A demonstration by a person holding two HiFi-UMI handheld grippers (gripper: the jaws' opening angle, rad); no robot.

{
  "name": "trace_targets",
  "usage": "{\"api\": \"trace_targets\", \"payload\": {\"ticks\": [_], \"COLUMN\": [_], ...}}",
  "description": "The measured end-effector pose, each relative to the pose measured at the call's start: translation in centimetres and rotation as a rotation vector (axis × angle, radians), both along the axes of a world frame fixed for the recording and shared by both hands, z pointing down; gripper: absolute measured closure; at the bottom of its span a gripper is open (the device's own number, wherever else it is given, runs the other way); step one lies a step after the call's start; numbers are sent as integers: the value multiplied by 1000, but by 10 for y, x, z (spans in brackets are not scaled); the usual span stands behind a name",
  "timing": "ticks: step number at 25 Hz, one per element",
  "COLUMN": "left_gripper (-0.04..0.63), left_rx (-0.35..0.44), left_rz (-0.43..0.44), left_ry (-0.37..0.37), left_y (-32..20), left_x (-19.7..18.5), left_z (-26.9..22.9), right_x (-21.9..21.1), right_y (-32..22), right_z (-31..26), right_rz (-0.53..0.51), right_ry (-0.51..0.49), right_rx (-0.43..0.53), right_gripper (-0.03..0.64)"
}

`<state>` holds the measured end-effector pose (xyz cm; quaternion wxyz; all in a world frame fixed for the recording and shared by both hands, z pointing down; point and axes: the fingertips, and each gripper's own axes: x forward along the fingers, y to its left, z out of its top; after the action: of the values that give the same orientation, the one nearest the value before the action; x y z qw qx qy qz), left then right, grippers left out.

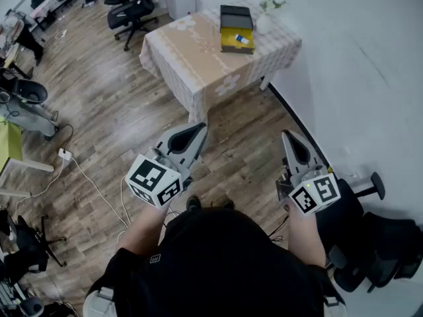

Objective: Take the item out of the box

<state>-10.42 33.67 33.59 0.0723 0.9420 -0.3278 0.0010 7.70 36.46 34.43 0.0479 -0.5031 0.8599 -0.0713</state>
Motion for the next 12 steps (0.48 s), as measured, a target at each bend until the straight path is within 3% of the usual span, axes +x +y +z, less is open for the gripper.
{"api": "trace_targets", "payload": {"ticks": [4, 8, 12], "left_gripper": [583, 583, 583], "left_rx": [30, 14, 48], "left_rz": [23, 35, 33], "left_ry": [-50, -37, -45], "left_y": [4, 9, 14], "left_x": [14, 22, 36], "left_z": [1, -2, -9], "right_x": [11, 23, 33], "right_y": [1, 6, 14], "right_z": [2, 2, 1], "right_rz": [1, 2, -30], "right_ry": [-6, -14, -18], "right_rx": [0, 2, 8], "right_gripper": [583, 583, 583]}}
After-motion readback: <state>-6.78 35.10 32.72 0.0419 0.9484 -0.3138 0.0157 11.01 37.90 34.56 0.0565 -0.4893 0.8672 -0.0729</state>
